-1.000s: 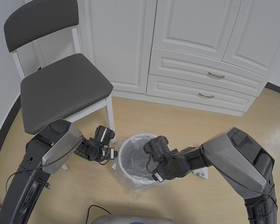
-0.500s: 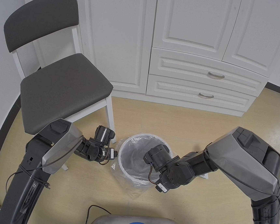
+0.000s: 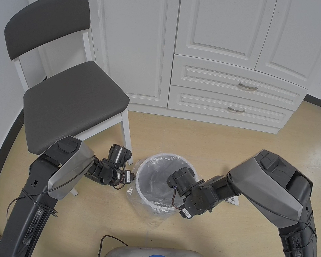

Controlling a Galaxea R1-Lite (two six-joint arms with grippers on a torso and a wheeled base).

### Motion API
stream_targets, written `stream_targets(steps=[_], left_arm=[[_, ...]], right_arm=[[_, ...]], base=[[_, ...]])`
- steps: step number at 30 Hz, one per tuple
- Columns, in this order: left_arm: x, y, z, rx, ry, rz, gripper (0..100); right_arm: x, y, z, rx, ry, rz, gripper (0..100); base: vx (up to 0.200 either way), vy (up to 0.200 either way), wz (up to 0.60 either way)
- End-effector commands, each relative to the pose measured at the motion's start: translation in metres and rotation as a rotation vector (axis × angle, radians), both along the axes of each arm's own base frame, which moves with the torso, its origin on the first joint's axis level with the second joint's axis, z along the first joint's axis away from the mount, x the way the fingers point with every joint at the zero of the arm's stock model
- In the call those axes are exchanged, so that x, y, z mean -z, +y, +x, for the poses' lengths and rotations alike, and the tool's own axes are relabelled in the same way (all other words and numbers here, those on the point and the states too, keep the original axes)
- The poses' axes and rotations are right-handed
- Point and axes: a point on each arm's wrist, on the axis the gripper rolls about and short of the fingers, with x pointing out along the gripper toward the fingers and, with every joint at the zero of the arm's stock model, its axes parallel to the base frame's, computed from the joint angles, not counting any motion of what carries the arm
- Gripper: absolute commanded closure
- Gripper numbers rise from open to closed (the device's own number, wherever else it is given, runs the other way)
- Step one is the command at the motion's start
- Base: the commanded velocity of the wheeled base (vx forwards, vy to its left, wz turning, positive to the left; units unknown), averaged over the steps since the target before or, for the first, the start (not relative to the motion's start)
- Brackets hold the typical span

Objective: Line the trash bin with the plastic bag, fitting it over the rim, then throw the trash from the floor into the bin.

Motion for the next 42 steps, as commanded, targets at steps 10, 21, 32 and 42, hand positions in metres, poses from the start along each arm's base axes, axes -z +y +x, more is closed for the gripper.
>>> stream_targets(steps=[10, 21, 32, 42], left_arm=[[-0.010, 0.011, -0.012, 0.041, 0.031, 0.061, 0], [-0.021, 0.030, -0.024, 0.100, 0.060, 0.134, 0], [-0.015, 0.028, -0.028, 0.108, 0.079, 0.139, 0], [-0.014, 0.029, -0.028, 0.107, 0.082, 0.141, 0]], right_arm=[[-0.002, -0.046, 0.060, 0.227, -0.101, 0.106, 0], [0.001, -0.085, 0.102, 0.350, -0.196, 0.179, 0], [0.043, -0.100, 0.124, 0.370, -0.244, 0.349, 0], [0.000, -0.152, 0.108, 0.328, -0.196, 0.336, 0]], base=[[0.000, 0.000, 0.00], [0.000, 0.000, 0.00], [0.000, 0.000, 0.00], [0.000, 0.000, 0.00]])
